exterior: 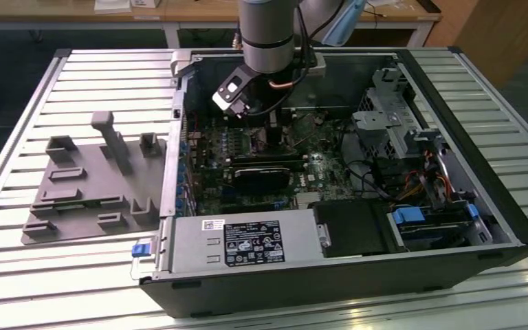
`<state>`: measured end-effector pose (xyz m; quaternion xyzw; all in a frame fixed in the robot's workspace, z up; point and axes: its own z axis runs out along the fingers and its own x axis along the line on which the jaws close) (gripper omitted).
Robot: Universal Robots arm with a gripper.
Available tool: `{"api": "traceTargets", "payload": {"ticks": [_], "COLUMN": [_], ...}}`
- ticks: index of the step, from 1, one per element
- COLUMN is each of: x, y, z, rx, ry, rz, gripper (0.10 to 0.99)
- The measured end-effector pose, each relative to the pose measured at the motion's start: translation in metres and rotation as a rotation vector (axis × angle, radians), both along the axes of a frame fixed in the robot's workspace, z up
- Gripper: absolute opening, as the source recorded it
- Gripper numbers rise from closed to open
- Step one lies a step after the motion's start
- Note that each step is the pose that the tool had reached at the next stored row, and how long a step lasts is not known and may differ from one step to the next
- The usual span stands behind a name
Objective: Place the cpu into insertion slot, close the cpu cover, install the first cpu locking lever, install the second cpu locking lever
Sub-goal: 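Place the cpu into insertion slot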
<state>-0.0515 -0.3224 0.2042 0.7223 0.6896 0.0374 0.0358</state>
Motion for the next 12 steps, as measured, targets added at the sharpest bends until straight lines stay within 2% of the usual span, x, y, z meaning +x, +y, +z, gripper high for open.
{"api": "traceTargets", "payload": {"ticks": [7,12], "x": [-0.0005,-0.0009], "y": [0.0017,0.0026], "z": [-0.0064,-0.0079], "rx": [0.0,0.0], "ry": [0.0,0.0001], "rz": [0.001,0.004], "gripper": [0.537,0.537]}}
